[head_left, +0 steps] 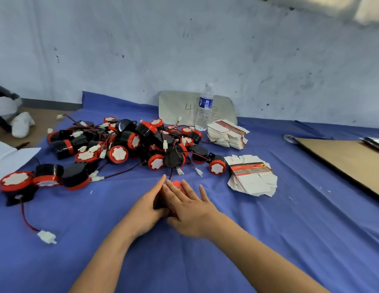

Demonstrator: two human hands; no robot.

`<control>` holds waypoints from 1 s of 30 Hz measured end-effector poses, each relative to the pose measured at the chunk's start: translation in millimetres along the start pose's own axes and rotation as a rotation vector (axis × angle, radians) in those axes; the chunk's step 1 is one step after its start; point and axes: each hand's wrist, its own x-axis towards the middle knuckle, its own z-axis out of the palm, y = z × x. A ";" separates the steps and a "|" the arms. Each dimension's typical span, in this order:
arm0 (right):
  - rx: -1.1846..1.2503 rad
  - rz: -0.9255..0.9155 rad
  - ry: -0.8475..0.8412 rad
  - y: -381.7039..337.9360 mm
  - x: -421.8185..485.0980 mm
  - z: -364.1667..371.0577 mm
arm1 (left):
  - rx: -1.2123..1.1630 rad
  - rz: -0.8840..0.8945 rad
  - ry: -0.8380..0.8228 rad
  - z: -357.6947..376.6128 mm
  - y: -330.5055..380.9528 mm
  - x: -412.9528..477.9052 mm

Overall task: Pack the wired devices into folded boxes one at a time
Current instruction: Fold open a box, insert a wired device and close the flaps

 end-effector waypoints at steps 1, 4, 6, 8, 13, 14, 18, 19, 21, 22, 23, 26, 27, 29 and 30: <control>-0.002 0.013 0.015 -0.9 -1.3 0.0 | 0.003 0.002 0.026 1.5 0.3 -0.8; 0.005 0.072 0.088 -7.4 -4.6 9.7 | 0.018 0.028 0.125 3.6 1.0 -3.7; -0.048 0.085 0.084 -7.4 -2.9 7.4 | 0.085 0.046 0.203 5.6 4.3 -7.0; -0.056 0.064 0.059 -7.2 1.2 -4.1 | 0.151 0.054 0.259 7.5 8.8 -11.1; 0.407 -0.021 0.440 -5.5 -22.8 9.4 | 0.225 0.136 0.343 9.8 16.7 -28.9; 0.493 0.006 0.550 -2.1 -31.3 19.4 | 0.261 0.206 0.304 9.8 17.3 -32.8; 0.441 0.027 0.734 11.4 -50.4 40.9 | 0.443 0.413 0.232 16.3 18.3 -43.1; 0.416 0.003 0.756 11.2 -52.6 41.2 | 0.484 0.430 0.252 18.2 18.8 -44.4; 0.322 -0.067 0.834 9.9 -54.8 42.3 | 0.548 0.480 0.275 21.3 21.6 -44.3; 0.255 -0.088 0.864 9.6 -55.1 42.1 | 0.574 0.515 0.273 22.4 22.9 -43.8; 0.197 -0.101 0.879 10.0 -54.6 43.1 | 0.592 0.544 0.269 23.0 23.2 -43.1; 0.076 -0.084 0.743 11.8 -51.4 31.4 | 0.648 0.558 0.254 22.2 24.6 -38.2; -0.005 -0.077 0.645 12.1 -50.5 21.9 | 0.671 0.559 0.235 20.7 26.9 -37.1; -0.072 0.001 0.406 11.8 -42.4 -4.6 | 0.737 0.563 0.193 15.5 32.0 -35.1; -0.022 0.078 0.316 12.2 -37.9 -18.9 | 0.767 0.553 0.175 13.2 34.3 -33.3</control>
